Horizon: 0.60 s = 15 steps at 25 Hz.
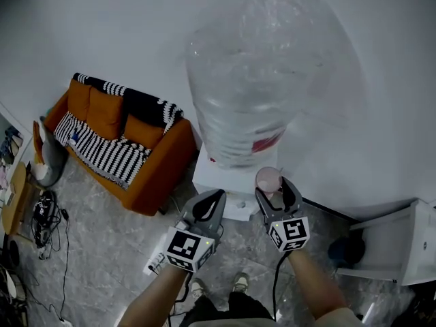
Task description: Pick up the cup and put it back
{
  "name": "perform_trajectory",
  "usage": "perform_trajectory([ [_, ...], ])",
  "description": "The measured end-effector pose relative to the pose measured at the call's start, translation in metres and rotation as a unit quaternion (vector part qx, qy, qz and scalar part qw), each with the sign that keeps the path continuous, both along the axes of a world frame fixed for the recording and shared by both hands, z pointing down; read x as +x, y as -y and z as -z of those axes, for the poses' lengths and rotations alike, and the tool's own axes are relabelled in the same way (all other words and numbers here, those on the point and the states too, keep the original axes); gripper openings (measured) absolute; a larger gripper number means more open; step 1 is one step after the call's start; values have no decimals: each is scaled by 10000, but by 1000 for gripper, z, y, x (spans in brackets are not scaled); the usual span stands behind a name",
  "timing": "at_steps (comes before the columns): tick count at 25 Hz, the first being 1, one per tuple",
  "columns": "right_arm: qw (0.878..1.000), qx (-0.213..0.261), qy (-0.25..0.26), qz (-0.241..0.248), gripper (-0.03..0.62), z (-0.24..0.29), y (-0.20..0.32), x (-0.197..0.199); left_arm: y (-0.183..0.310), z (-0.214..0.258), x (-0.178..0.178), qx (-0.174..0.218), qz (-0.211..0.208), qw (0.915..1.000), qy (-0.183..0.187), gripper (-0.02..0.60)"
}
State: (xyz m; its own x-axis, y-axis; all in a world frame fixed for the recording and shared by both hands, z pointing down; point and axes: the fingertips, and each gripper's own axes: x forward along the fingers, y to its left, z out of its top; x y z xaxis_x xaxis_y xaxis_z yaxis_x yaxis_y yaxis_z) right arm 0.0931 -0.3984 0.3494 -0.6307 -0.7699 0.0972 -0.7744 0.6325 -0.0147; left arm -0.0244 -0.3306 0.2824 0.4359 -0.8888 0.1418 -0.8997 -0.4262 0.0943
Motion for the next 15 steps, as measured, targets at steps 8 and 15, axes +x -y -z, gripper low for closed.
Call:
perform_trajectory([
  [8,9997,-136,-173,-136,325,-44,19,0,7,-40,13,-406,-98,9991,32,2],
  [15,9999,-37,78,-123,325,-47,28,-4,4,-54,11,-532,-88,9985,54,2],
])
